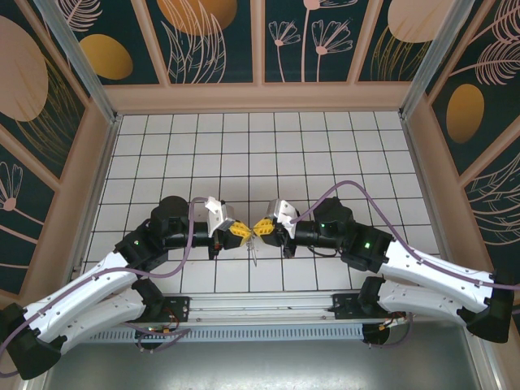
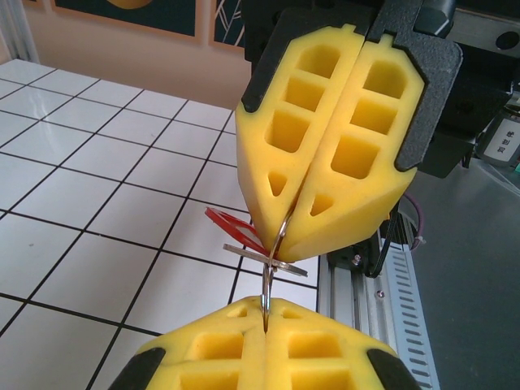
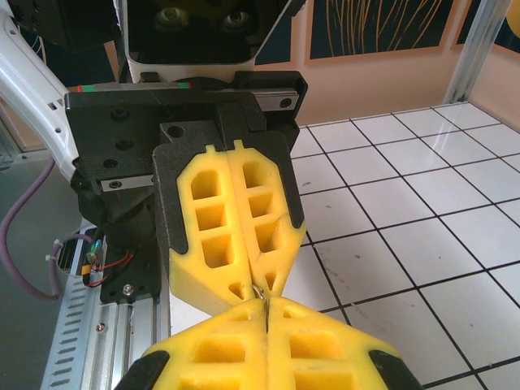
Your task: Put the keys on the keyring
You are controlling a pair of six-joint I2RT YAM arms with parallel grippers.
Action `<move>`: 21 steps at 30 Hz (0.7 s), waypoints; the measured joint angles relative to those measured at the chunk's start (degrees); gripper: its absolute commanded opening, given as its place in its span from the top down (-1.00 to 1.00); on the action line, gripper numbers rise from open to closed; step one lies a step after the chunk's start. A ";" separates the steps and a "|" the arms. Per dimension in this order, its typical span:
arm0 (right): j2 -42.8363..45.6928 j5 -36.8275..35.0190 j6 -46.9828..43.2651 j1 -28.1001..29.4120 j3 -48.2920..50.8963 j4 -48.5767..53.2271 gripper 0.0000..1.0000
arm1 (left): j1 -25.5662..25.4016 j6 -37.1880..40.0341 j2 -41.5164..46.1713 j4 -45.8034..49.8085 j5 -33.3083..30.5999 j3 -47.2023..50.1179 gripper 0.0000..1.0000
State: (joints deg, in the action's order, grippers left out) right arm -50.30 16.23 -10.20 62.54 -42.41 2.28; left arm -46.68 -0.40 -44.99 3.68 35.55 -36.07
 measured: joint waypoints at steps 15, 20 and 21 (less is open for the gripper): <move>0.33 0.85 -0.04 0.00 0.02 0.55 1.00 | 0.00 0.00 0.02 -0.02 0.44 0.00 1.00; 0.33 1.22 -0.04 0.00 0.02 0.57 1.00 | 0.00 0.00 0.04 0.00 0.48 0.00 1.00; 0.33 1.36 -0.02 -0.04 0.02 0.59 1.00 | 0.00 0.00 0.04 0.00 0.52 0.00 1.00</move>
State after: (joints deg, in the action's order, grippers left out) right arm -49.98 17.58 -10.22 62.50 -42.39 2.87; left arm -46.68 -0.40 -44.95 3.68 36.07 -36.07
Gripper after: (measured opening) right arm 0.049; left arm 0.043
